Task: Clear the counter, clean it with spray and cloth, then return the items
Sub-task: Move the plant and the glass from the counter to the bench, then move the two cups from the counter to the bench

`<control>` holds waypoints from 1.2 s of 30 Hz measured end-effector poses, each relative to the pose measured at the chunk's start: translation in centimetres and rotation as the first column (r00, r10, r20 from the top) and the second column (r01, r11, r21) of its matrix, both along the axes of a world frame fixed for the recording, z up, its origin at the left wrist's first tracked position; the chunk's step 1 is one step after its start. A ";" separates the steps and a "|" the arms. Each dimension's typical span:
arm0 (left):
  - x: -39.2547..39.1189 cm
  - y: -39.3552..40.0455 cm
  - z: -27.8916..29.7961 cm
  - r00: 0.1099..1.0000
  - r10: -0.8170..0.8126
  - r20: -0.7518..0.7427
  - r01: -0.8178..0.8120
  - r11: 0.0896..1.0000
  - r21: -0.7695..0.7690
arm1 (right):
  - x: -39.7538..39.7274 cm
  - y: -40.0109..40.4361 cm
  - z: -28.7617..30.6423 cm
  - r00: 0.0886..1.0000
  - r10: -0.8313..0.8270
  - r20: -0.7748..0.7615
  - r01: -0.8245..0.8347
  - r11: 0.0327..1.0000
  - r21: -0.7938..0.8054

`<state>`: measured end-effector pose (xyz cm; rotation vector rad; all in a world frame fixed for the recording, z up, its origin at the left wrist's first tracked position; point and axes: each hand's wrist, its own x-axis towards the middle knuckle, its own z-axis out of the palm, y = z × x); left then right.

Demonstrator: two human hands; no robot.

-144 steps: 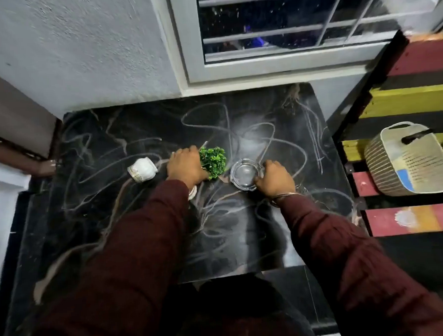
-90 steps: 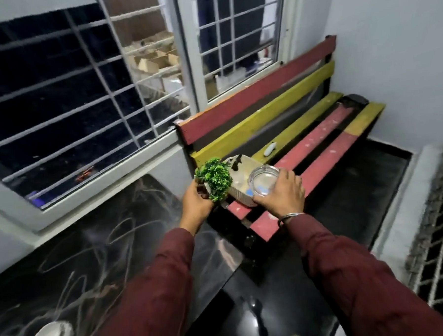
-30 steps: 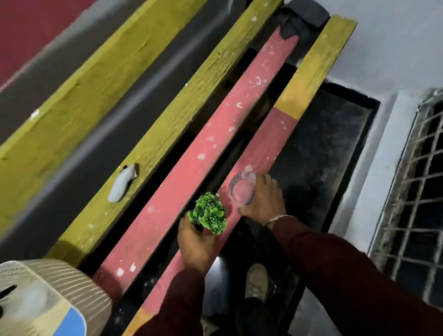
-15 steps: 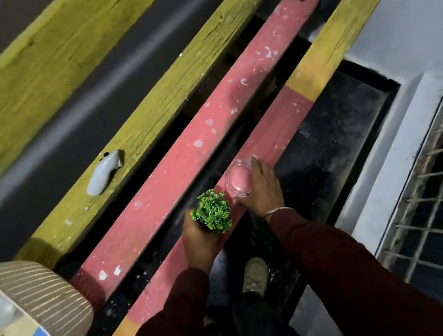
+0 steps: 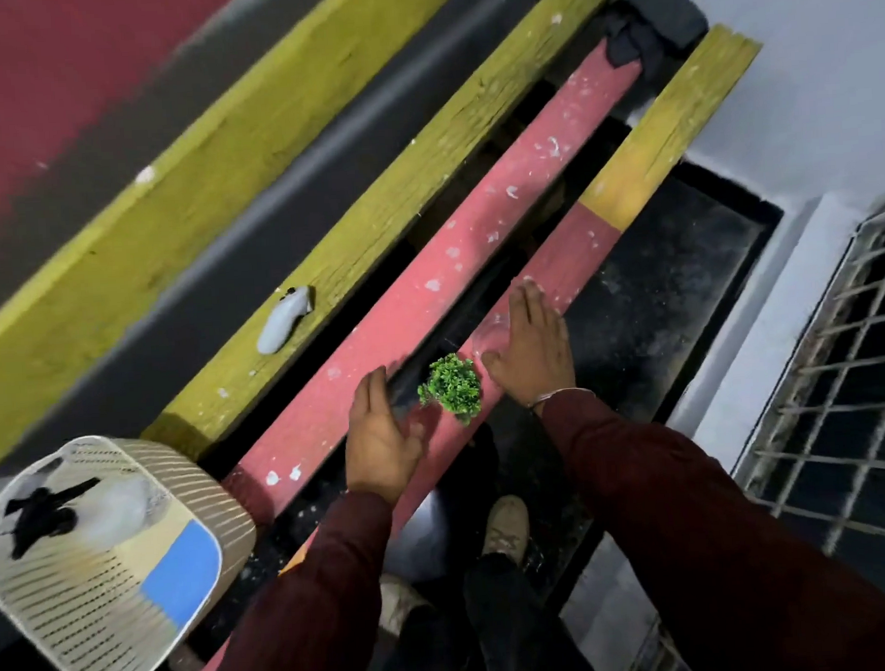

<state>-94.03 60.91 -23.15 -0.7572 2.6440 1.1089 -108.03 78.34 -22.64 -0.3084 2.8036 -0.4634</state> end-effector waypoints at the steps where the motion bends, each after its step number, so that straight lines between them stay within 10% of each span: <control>1: 0.1 -0.6 1.7 0.999 -0.030 -0.031 0.028 0.998 -0.054 | 0.4 -0.6 1.8 0.999 0.009 -0.031 -0.009 1.000 0.006; 20: 9.5 -13.3 32.4 0.952 -0.099 -0.288 -0.101 0.789 -0.606 | 9.4 -15.9 32.1 0.830 0.244 -0.502 -0.320 0.945 -0.069; 36: 42.2 -24.0 41.9 0.799 0.499 -0.337 -0.575 0.470 -0.670 | 36.3 -37.4 39.4 0.445 0.671 -0.593 -0.880 0.451 -0.149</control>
